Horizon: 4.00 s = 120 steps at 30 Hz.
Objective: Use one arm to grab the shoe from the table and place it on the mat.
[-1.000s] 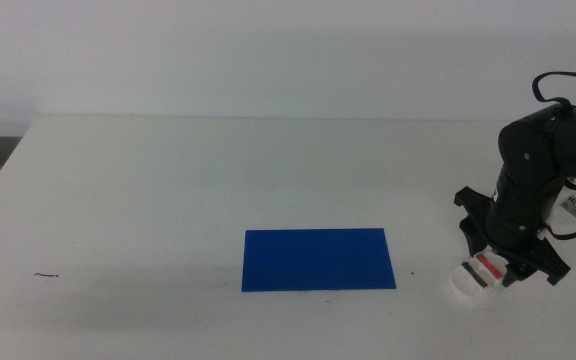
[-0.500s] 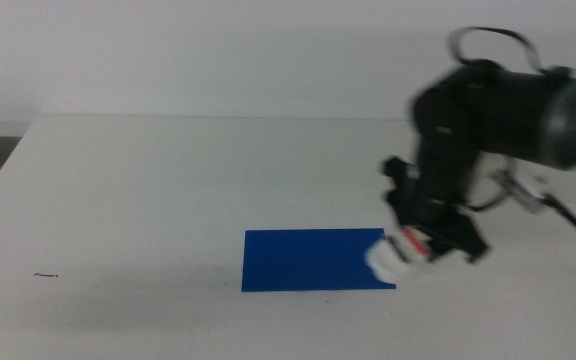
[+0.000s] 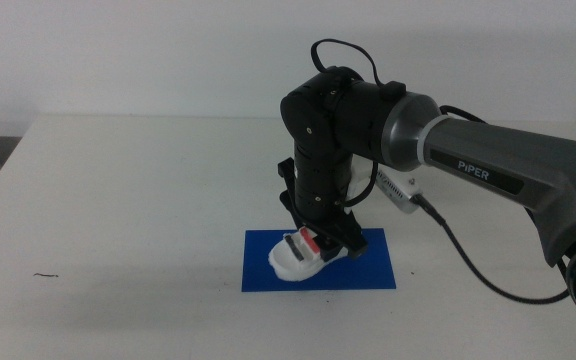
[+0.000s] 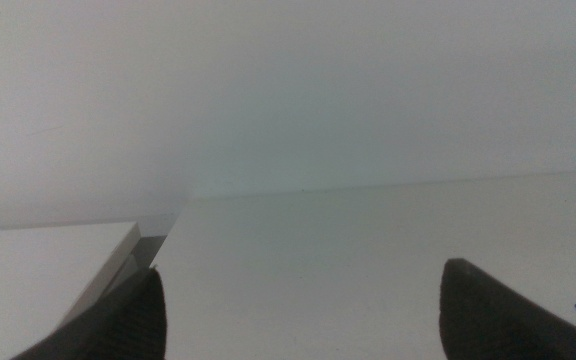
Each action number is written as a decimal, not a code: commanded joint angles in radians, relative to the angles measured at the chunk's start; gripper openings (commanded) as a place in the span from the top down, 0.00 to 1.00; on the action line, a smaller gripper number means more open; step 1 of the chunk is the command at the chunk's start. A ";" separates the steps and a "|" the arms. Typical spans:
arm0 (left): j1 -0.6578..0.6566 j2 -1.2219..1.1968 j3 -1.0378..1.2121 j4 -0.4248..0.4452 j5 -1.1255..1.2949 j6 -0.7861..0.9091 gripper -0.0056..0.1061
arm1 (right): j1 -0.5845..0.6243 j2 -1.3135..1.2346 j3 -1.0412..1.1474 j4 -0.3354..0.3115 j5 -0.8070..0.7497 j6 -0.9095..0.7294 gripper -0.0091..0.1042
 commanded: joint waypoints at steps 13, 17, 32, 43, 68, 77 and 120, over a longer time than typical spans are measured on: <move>0.001 0.005 0.001 -0.004 -0.012 -0.003 0.11 | 0.002 -0.005 -0.011 0.001 0.018 0.011 0.85; 0.001 0.005 0.001 -0.004 -0.012 -0.003 0.11 | 0.002 -0.005 -0.011 -0.009 0.018 0.094 0.85; 0.001 0.005 0.001 -0.004 -0.012 -0.003 0.11 | -0.024 0.021 -0.010 0.049 0.018 0.422 0.85; 0.001 0.005 0.001 -0.004 -0.012 -0.003 0.11 | -0.044 0.055 -0.010 0.039 0.018 0.422 0.85; 0.001 0.005 0.001 -0.004 -0.012 -0.003 0.11 | -0.044 -0.545 -0.009 -0.201 -0.066 -0.990 0.25; 0.001 0.005 0.001 -0.004 -0.012 -0.003 0.11 | -0.136 -0.841 0.167 -0.259 0.018 -1.271 0.25; 0.000 0.005 0.001 -0.004 -0.012 -0.003 0.11 | -0.644 -2.188 1.780 0.104 -0.860 -1.602 0.25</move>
